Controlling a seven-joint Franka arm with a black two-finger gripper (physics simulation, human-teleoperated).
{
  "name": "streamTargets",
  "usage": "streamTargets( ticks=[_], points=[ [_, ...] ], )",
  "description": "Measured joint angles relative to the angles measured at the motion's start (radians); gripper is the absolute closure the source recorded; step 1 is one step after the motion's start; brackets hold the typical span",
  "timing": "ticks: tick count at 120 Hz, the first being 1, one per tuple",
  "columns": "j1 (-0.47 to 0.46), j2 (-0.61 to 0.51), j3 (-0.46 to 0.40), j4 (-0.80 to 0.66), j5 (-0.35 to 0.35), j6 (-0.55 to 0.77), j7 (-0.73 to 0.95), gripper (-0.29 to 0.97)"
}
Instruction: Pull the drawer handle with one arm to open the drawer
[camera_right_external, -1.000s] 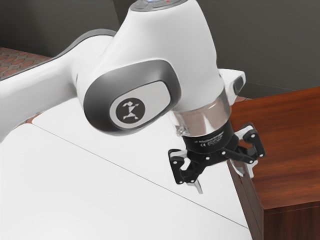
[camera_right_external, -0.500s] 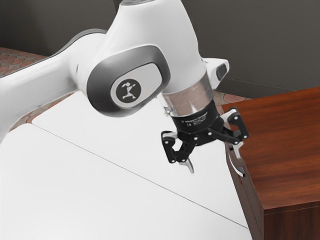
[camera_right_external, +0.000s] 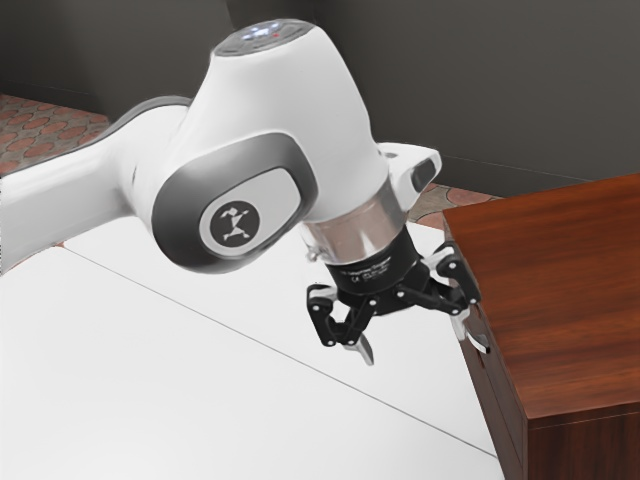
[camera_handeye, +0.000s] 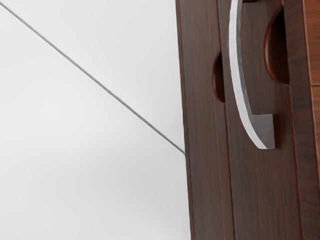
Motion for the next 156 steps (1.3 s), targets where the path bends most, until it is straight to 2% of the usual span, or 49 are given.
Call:
streamTargets(
  ticks=[24,60,80,127,156],
  points=[
    [0.004,0.034,0.013,0.002,-0.027,0.031,0.037,0.0],
    [0.037,0.138,0.016,0.105,-0.037,0.021,0.09,0.0],
    [0.029,0.119,0.048,0.092,-0.035,-0.001,0.11,0.0],
    [0.059,0.126,0.06,0.072,-0.027,0.017,0.16,0.0],
    [0.052,0.127,0.079,0.023,-0.078,0.085,0.205,0.0]
  ],
)
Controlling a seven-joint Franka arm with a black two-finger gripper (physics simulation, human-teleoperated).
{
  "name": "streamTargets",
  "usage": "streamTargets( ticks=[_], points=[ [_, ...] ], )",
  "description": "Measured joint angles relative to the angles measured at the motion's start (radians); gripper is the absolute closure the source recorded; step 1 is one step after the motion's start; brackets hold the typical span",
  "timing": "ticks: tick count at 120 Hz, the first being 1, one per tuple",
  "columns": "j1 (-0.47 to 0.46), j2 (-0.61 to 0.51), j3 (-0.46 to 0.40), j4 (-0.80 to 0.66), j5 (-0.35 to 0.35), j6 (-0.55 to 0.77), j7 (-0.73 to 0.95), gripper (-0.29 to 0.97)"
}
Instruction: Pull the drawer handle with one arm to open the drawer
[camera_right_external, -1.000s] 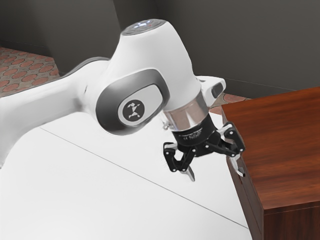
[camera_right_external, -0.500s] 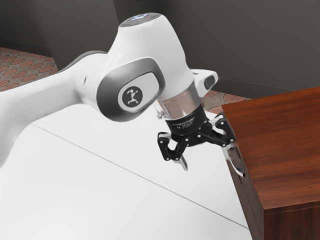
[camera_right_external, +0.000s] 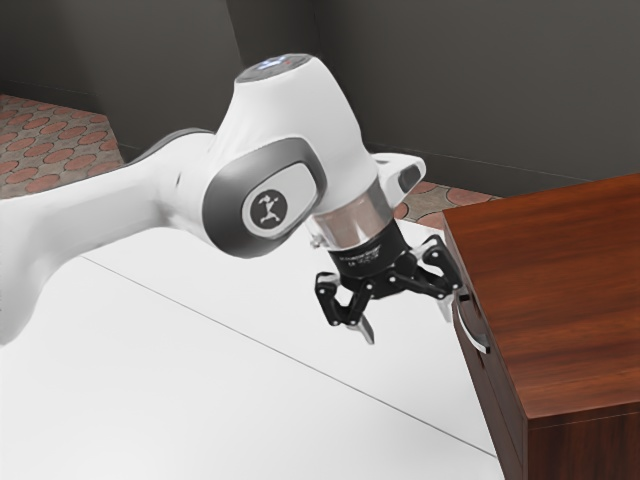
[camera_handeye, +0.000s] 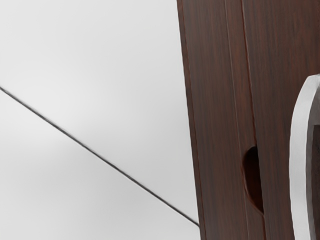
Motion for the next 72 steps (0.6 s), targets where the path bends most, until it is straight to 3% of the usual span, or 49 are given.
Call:
streamTargets(
  ticks=[72],
  points=[
    [-0.036,0.001,0.018,-0.058,-0.12,0.119,0.091,0.0]
  ],
)
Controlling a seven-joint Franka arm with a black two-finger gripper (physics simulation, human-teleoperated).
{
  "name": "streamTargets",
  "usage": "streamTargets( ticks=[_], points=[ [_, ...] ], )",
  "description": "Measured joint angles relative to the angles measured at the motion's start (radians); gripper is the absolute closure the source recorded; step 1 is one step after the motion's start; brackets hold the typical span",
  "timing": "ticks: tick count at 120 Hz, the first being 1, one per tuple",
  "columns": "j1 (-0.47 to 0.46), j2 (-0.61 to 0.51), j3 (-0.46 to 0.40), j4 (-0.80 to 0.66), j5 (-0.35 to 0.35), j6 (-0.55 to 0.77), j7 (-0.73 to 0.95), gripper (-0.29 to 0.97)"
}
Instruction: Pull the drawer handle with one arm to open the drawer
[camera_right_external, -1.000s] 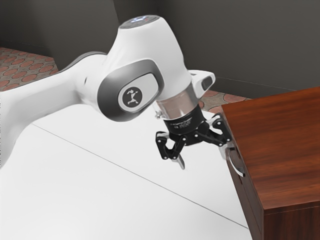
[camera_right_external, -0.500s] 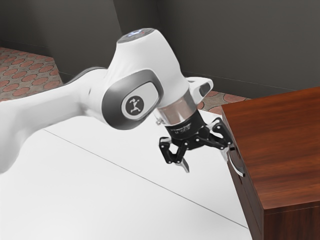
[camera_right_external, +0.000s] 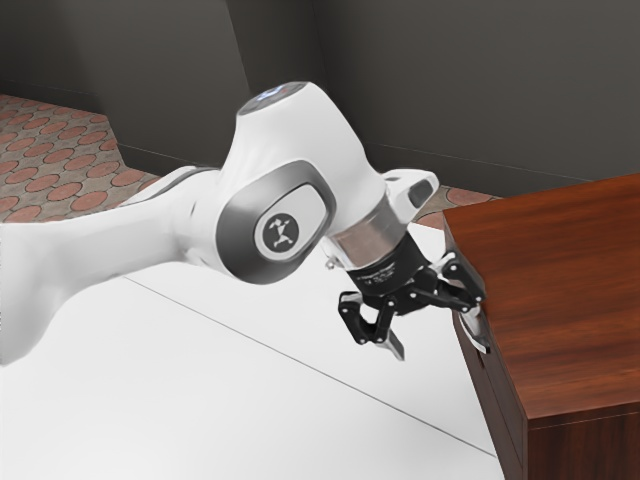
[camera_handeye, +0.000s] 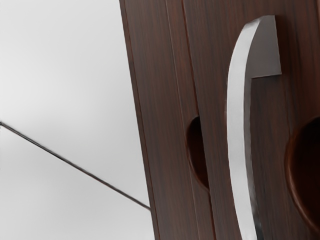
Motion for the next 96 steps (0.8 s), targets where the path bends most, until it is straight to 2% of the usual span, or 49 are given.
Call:
streamTargets(
  ticks=[44,96],
  points=[
    [0.012,-0.005,-0.003,-0.021,-0.003,0.005,0.033,0.0],
    [-0.018,-0.074,0.065,-0.084,0.006,-0.045,0.069,0.0]
  ],
)
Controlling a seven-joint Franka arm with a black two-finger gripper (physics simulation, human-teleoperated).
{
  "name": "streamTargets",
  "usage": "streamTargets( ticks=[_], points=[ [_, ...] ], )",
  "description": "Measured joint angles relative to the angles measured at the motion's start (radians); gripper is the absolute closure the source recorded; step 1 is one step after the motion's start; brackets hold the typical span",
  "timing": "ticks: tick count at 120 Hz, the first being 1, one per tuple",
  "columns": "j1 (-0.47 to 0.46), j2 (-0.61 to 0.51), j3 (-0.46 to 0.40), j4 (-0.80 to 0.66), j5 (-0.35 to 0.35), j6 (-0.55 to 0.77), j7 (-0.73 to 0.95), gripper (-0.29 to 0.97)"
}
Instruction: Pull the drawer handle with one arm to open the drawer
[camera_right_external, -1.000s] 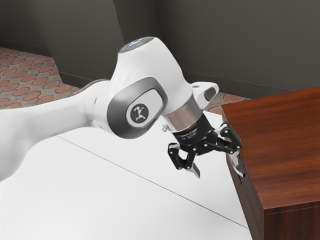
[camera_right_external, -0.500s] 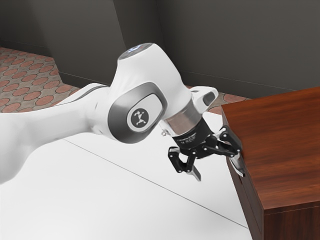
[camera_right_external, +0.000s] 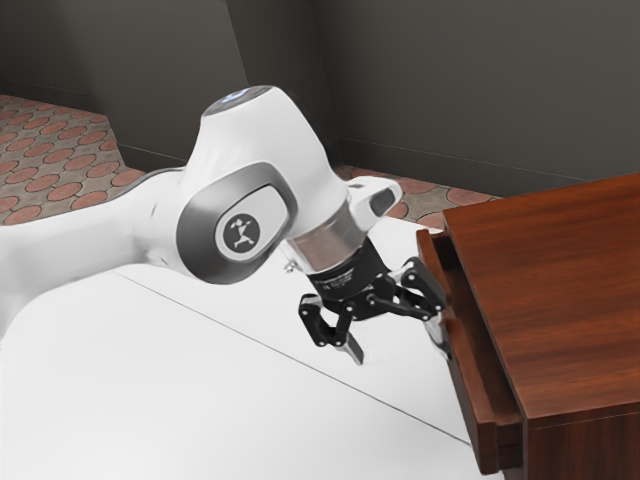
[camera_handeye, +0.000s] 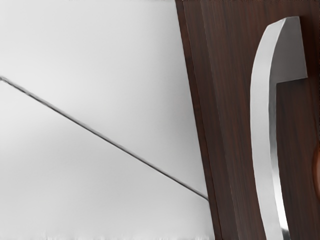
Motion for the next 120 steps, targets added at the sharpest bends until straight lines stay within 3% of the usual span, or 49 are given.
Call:
streamTargets(
  ticks=[120],
  points=[
    [0.034,-0.215,0.066,-0.216,0.031,-0.008,0.087,0.0]
  ],
)
